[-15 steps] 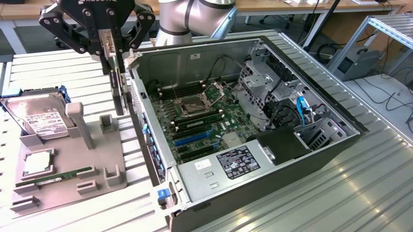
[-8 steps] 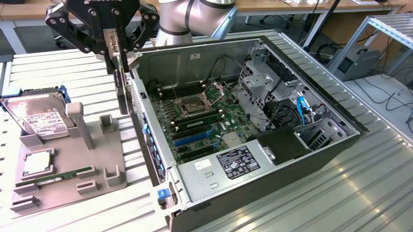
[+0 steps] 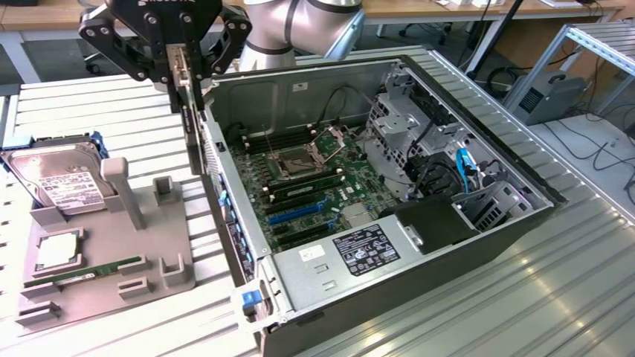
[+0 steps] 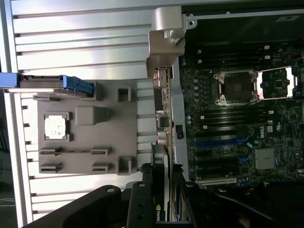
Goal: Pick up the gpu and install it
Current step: 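Pick up the gpu and move the gpu toward the slot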
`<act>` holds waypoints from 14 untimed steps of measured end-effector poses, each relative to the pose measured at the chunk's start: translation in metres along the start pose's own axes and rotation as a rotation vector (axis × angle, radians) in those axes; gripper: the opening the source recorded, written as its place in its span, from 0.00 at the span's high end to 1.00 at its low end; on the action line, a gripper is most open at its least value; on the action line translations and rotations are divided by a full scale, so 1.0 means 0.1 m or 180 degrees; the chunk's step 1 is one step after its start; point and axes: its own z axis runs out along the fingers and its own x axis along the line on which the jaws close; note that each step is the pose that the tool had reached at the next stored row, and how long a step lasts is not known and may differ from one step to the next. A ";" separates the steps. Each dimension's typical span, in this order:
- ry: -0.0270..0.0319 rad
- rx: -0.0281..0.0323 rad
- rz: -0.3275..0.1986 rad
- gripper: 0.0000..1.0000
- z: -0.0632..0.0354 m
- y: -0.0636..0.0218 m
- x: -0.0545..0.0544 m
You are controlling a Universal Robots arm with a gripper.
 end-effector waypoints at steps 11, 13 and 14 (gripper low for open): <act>0.0000 0.0000 0.0000 0.73 0.003 0.009 -0.11; 0.0000 0.0000 0.0000 0.73 0.004 0.010 -0.13; 0.0000 0.0000 0.0000 0.73 0.004 0.011 -0.14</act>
